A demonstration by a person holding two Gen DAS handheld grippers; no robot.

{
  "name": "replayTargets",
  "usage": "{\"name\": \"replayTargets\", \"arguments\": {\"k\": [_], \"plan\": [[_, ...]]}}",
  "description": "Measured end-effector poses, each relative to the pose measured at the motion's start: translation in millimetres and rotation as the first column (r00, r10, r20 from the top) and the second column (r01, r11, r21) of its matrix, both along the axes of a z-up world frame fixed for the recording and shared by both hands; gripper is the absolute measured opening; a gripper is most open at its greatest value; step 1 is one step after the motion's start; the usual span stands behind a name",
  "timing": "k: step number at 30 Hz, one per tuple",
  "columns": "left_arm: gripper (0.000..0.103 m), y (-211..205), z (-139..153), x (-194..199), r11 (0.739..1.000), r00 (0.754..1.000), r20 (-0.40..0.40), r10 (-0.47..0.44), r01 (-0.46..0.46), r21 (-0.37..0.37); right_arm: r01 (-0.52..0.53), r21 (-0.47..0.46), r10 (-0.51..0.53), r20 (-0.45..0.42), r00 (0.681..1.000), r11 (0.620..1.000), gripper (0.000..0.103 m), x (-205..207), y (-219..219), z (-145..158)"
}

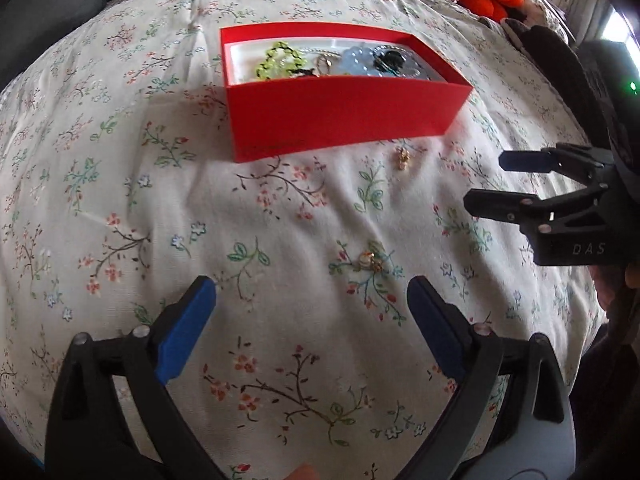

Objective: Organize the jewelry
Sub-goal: 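Withdraw both tools from the box toward the small gold charms, then close the left tool on a small gold charm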

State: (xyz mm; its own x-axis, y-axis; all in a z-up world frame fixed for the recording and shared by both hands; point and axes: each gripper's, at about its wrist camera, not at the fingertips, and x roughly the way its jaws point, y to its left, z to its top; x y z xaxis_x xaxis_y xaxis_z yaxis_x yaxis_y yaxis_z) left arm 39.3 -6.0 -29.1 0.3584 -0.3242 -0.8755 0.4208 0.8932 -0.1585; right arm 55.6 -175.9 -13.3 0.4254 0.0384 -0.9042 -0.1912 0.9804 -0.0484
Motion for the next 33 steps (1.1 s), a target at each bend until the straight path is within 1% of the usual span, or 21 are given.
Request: {"name": "replayTargets", "arguments": {"k": [4, 6, 7, 8, 10, 13, 15, 17, 19, 20, 22, 23, 26, 29, 31, 33], "plan": [[0.096, -8.3, -5.3, -12.1, 0.997, 0.995, 0.069, -0.075, 0.074, 0.011, -0.075, -0.038, 0.076, 0.018, 0.997, 0.996, 0.082, -7.5, 13.7, -16.1], [0.096, -10.9, -9.3, -16.4, 0.995, 0.991, 0.099, -0.093, 0.091, 0.03, -0.116, -0.088, 0.121, 0.057, 0.991, 0.989, 0.087, -12.0, 20.8, -21.9], [0.096, -11.1, -10.7, -18.8, 0.995, 0.988, 0.117, -0.097, 0.094, 0.033, -0.131, -0.099, 0.138, 0.071, 0.988, 0.987, 0.09, -13.6, 23.0, -23.8], [0.096, -11.0, -11.5, -20.8, 0.995, 0.986, 0.133, -0.099, 0.096, 0.03, -0.137, -0.102, 0.146, 0.078, 0.986, 0.985, 0.092, -14.4, 24.1, -25.8], [0.096, -10.5, -13.4, -24.1, 0.995, 0.983, 0.155, -0.101, 0.099, 0.022, -0.129, -0.095, 0.138, 0.087, 0.987, 0.987, 0.102, -14.2, 22.1, -30.0], [0.096, -9.3, -14.2, -23.2, 0.995, 0.982, 0.164, -0.096, 0.097, 0.002, -0.112, -0.058, 0.118, 0.115, 0.986, 0.992, 0.103, -14.1, 14.5, -36.3], [0.09, -9.7, -12.9, -23.1, 0.995, 0.982, 0.165, -0.095, 0.099, -0.017, -0.122, -0.065, 0.13, 0.139, 0.982, 0.99, 0.103, -15.5, 14.8, -37.2], [0.076, -12.2, -11.0, -23.1, 0.994, 0.98, 0.176, -0.098, 0.105, -0.027, -0.124, -0.063, 0.132, 0.147, 0.98, 0.99, 0.103, -14.8, 15.3, -35.9], [0.067, -15.4, -10.0, -21.8, 0.993, 0.979, 0.175, -0.106, 0.115, -0.037, -0.126, -0.064, 0.134, 0.145, 0.98, 0.99, 0.103, -14.3, 15.2, -35.9], [0.065, -16.9, -9.7, -20.5, 0.992, 0.979, 0.176, -0.108, 0.117, -0.04, -0.125, -0.065, 0.134, 0.143, 0.981, 0.99, 0.103, -13.6, 15.7, -35.7], [0.051, -20.6, -8.7, -18.6, 0.991, 0.979, 0.168, -0.115, 0.125, -0.052, -0.125, -0.067, 0.133, 0.143, 0.981, 0.99, 0.103, -13.3, 16.1, -35.8], [0.046, -21.6, -8.5, -18.2, 0.99, 0.98, 0.163, -0.118, 0.129, -0.059, -0.125, -0.067, 0.133, 0.144, 0.981, 0.99, 0.103, -13.3, 16.4, -35.9], [0.042, -24.8, -8.5, -18.0, 0.988, 0.98, 0.155, -0.128, 0.139, -0.066, -0.125, -0.067, 0.134, 0.146, 0.98, 0.99, 0.103, -13.7, 16.8, -35.9], [0.035, -24.2, -8.7, -17.8, 0.988, 0.98, 0.154, -0.129, 0.141, -0.07, -0.124, -0.069, 0.133, 0.15, 0.98, 0.99, 0.103, -14.2, 17.5, -35.5], [0.028, -23.4, -8.9, -18.3, 0.987, 0.98, 0.152, -0.126, 0.139, -0.075, -0.124, -0.069, 0.134, 0.15, 0.98, 0.99, 0.103, -13.9, 16.7, -35.5], [0.024, -22.9, -9.1, -18.0, 0.987, 0.981, 0.149, -0.128, 0.14, -0.075, -0.124, -0.069, 0.134, 0.15, 0.98, 0.99, 0.103, -14.0, 16.9, -35.5]]}}
